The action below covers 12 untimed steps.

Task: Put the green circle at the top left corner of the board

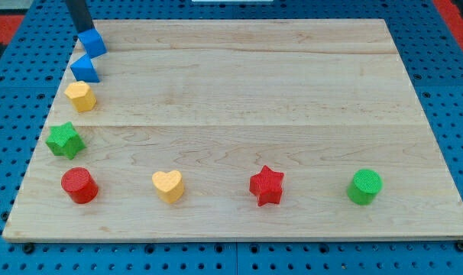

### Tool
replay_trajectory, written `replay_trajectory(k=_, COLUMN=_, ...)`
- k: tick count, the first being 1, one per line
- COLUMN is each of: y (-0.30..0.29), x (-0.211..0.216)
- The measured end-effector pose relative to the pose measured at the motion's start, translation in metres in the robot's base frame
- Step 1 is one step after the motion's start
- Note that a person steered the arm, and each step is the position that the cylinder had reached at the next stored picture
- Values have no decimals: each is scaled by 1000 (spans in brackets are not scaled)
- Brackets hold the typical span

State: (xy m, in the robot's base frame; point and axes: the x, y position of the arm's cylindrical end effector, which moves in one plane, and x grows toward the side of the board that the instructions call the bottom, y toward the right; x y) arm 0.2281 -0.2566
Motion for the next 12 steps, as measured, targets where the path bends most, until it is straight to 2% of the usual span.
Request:
replay_trajectory(k=3, y=78, x=6)
replay_trajectory(k=4, y=200, x=46)
replay_trajectory(k=6, y=463, x=163)
replay_trajectory(k=7, y=565, x=217)
replay_trajectory(k=8, y=570, x=311)
replay_trajectory(k=11, y=470, x=361)
replay_trajectory(k=12, y=427, x=329)
